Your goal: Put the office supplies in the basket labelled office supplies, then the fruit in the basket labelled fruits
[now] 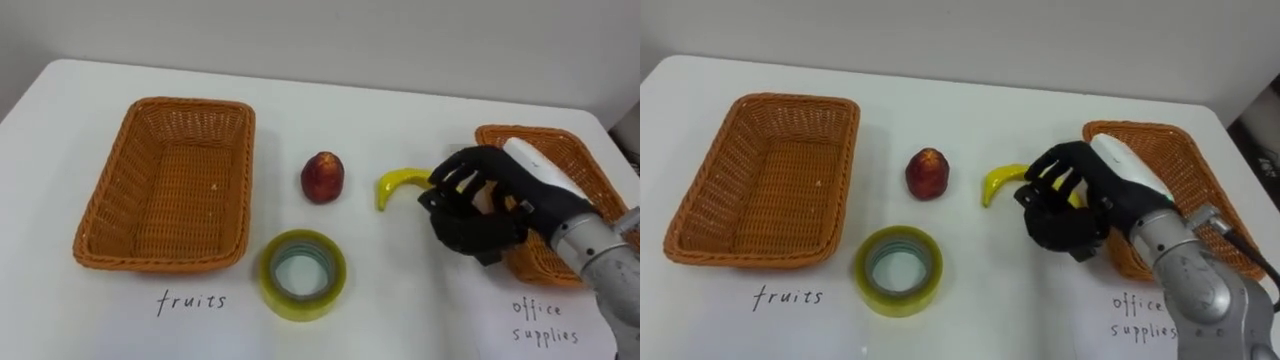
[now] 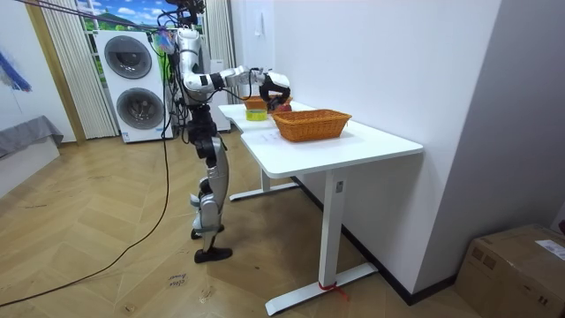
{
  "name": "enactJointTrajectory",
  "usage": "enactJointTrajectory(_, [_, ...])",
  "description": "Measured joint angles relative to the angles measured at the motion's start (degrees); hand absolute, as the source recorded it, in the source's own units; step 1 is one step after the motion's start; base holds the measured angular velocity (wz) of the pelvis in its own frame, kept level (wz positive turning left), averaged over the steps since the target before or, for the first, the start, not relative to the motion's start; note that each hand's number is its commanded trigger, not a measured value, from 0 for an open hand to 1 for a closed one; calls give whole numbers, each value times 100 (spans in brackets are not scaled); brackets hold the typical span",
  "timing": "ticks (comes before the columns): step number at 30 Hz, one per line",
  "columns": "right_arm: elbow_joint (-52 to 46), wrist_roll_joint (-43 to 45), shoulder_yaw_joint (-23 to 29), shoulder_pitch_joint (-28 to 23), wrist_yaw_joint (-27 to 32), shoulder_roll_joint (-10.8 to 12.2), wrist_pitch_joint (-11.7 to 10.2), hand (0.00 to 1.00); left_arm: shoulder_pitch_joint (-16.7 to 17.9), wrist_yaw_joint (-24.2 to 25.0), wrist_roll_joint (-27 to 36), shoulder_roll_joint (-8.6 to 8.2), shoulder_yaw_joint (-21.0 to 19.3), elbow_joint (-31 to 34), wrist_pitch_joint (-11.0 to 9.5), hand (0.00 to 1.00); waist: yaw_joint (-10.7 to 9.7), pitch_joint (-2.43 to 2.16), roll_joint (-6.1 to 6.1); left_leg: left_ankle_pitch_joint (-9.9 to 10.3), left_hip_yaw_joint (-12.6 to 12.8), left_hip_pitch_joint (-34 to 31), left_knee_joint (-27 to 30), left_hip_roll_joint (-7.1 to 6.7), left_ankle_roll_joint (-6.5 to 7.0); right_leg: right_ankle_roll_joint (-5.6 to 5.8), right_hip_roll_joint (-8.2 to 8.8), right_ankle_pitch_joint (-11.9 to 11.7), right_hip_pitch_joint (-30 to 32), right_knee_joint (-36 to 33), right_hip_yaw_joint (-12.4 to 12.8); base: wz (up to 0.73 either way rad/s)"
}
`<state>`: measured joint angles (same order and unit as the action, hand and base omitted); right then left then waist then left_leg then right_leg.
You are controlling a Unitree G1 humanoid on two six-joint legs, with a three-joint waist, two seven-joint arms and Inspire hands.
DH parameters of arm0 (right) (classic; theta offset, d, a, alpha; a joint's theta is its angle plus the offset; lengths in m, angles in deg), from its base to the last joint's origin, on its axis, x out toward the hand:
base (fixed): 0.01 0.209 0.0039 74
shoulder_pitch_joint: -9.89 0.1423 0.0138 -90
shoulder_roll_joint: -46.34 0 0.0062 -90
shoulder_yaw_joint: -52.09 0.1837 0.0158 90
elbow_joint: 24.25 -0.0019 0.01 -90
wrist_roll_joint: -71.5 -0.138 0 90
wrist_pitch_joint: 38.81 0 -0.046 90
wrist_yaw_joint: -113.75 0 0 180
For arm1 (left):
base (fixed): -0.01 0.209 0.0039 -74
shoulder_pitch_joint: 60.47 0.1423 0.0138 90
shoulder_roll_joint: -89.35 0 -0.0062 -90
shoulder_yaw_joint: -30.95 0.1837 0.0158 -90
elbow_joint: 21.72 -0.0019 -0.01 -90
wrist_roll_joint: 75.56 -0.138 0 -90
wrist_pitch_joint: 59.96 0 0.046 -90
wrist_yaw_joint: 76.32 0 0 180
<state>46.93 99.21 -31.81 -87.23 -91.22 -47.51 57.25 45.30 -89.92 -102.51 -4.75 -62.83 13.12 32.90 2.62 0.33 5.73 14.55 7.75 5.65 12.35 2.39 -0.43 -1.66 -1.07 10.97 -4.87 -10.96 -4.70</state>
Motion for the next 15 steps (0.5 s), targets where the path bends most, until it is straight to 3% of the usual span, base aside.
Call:
enactJointTrajectory(6, [-30,-749,121,20,509,2,-183,100,80,-61,0,-31,2,-2,-83,0,-6,0,-15,0,-3,6,-7,1,0,0,-2,0,-14,-11,-3,0])
enactJointTrajectory(15, [4,-993,296,49,1446,1,-371,100,172,-98,18,-54,-56,4,-96,0,-47,28,-86,-3,8,74,-57,2,5,1,-1,1,-28,-63,8,-1])
